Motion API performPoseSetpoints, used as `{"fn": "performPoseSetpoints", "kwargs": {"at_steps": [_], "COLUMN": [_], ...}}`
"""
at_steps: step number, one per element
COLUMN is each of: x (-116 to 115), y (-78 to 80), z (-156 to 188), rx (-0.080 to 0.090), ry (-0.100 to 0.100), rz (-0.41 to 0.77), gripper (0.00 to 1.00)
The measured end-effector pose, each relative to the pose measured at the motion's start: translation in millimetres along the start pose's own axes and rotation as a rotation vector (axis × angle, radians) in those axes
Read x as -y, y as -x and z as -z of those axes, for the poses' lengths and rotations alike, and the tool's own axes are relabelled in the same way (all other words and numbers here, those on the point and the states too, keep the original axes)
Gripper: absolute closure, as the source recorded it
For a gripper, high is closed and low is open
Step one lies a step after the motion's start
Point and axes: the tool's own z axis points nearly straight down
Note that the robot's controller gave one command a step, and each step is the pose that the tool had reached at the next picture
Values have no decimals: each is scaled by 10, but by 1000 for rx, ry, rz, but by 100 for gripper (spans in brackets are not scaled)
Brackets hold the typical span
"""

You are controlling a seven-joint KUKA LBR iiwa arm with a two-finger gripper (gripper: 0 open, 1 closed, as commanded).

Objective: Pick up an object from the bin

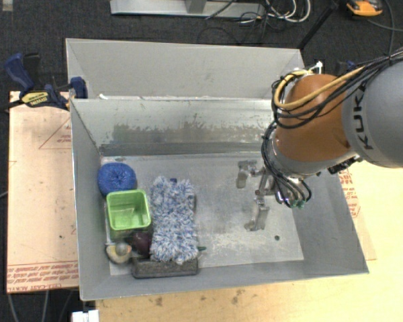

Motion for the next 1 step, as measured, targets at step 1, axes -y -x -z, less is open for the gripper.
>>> {"fn": "performPoseSetpoints", "kwargs": {"at_steps": [1], "x": [-193], "y": [-52], "z": [-237], "rx": [9], "ry": [-2], "rz": [-62], "gripper": [0]}}
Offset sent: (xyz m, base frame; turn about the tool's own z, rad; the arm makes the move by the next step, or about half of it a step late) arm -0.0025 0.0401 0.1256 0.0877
